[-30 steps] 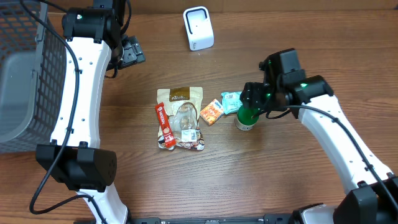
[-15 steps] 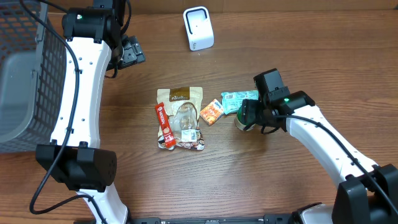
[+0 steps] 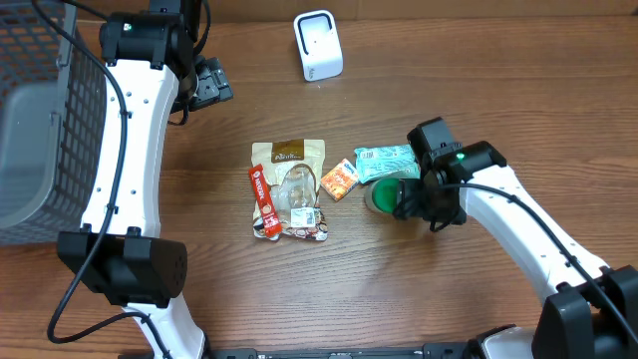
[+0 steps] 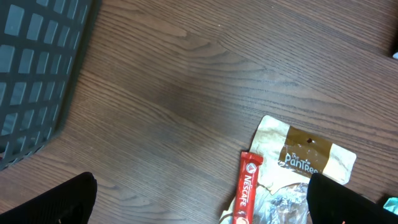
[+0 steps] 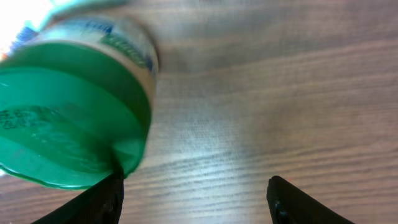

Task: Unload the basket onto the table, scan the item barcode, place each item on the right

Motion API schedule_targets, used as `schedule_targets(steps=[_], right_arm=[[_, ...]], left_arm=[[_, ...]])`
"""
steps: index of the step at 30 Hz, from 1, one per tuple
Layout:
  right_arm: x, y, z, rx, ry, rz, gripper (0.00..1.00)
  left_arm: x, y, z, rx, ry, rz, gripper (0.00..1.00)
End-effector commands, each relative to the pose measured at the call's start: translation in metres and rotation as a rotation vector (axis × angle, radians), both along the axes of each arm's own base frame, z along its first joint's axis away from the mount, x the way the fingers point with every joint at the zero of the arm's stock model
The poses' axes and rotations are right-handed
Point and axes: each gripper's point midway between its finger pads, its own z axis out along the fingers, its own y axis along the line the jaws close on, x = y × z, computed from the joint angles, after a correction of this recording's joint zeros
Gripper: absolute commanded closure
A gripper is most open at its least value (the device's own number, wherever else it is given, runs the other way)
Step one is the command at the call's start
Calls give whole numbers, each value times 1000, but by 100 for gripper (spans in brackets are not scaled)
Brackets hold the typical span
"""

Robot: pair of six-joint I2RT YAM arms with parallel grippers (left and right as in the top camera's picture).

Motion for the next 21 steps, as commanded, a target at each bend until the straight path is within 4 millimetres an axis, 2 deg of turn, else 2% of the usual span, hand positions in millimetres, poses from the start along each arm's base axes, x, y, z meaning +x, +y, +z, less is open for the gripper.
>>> schedule_targets(steps=[1, 7, 11, 13, 17, 21], right_arm=[[30, 6, 27, 14, -112, 8, 25], [53, 26, 40, 109, -202, 21, 25], [61, 31, 43, 107, -246, 81, 24], [66, 33, 44, 110, -268, 105, 19], [64, 35, 43, 125, -258, 103, 17], [62, 34, 33, 137, -248, 47, 17]], left_arm=[[-1, 0, 4, 0, -12, 5, 0], [-1, 0, 4, 0, -12, 5, 0], [-1, 0, 4, 0, -12, 5, 0], [-1, 0, 4, 0, -12, 5, 0], [-1, 0, 4, 0, -12, 5, 0], [-1, 0, 4, 0, -12, 5, 0]])
